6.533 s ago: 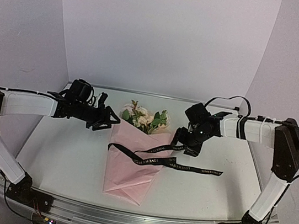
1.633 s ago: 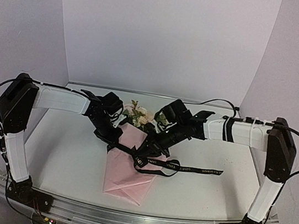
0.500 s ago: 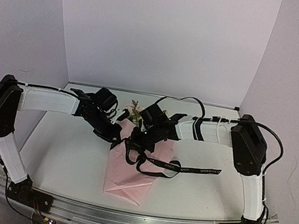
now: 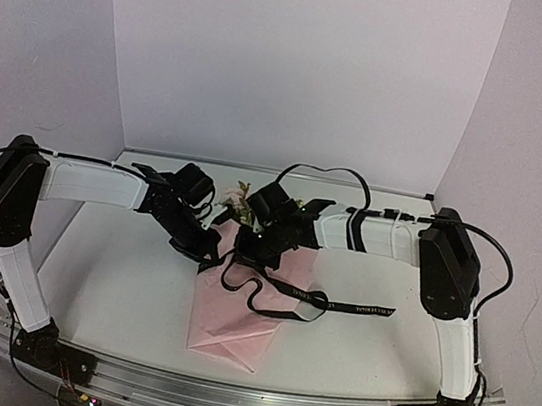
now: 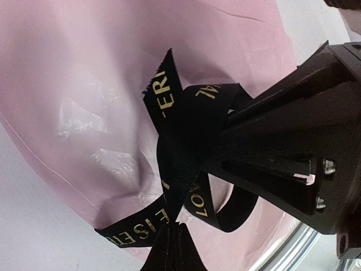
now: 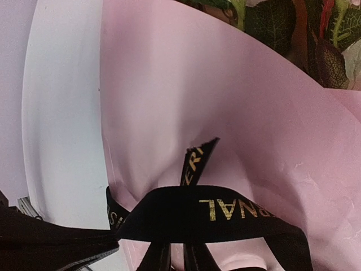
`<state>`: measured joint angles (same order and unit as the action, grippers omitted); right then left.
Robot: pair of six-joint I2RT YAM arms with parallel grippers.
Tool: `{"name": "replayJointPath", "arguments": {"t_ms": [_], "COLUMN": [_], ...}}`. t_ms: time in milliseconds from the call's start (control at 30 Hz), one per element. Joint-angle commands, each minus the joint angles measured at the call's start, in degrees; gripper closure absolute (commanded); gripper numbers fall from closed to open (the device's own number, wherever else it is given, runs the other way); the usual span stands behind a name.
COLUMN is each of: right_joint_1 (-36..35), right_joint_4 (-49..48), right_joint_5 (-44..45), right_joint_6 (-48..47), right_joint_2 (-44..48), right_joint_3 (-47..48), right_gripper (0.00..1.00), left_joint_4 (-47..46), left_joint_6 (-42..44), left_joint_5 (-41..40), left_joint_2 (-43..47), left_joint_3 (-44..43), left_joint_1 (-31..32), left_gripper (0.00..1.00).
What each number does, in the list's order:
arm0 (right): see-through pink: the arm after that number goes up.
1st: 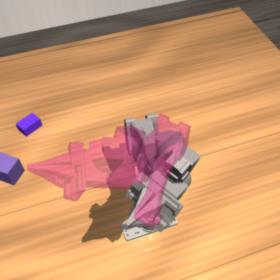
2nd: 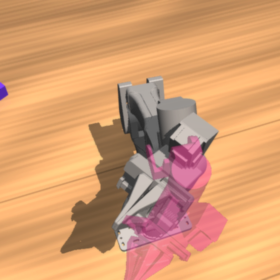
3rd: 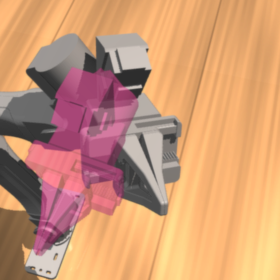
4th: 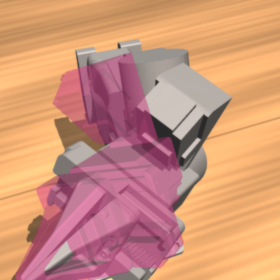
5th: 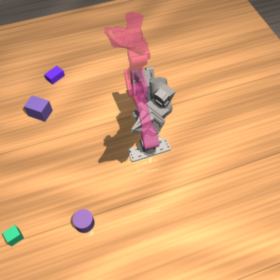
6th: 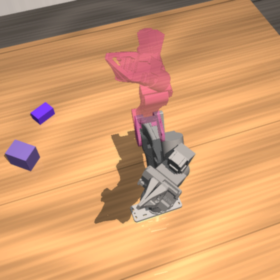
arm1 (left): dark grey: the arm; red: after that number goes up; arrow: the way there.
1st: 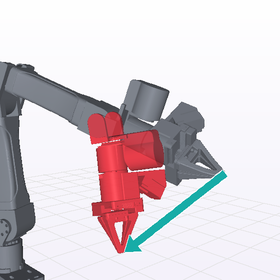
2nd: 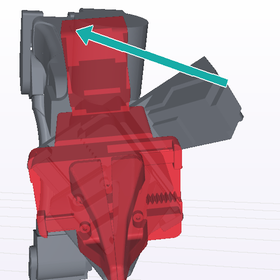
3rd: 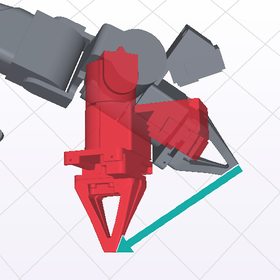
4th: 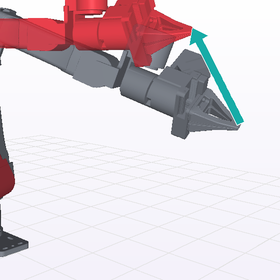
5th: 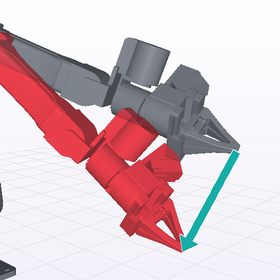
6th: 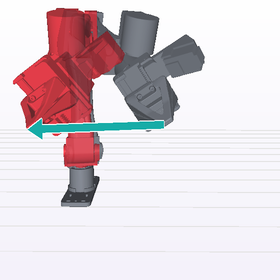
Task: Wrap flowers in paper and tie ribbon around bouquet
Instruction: Cross the ribbon over the folded bouquet.
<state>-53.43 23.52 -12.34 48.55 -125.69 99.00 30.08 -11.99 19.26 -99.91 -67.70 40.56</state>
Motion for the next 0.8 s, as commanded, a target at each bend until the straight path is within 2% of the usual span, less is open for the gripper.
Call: {"name": "replayJointPath", "arguments": {"t_ms": [0,600,767], "right_joint_1": [-0.42,-4.27,-6.06], "right_joint_4": [2.01,2.59,2.89], "right_joint_5": [2.22,4.33,5.82], "right_joint_6": [-1.59,-6.13,-8.49], "right_joint_2": [1.12,8.1,7.92], "right_joint_3": [0.77,-4.55,-4.23], "right_gripper": [0.86,0.5,0.45], "left_joint_4": [1.06,1.21,1.14], "left_joint_6": [-0.28,-0.81,-0.84], "left_joint_5": [-1.23,-0.89,-0.81], "left_joint_2": [-1.21,-1.53,-1.43], "left_joint_3": [-2.11,-3.21,-3.06], "left_joint_1": [-0.25,-0.71,-0.76], "left_gripper": [1.0,1.0,1.0]}}
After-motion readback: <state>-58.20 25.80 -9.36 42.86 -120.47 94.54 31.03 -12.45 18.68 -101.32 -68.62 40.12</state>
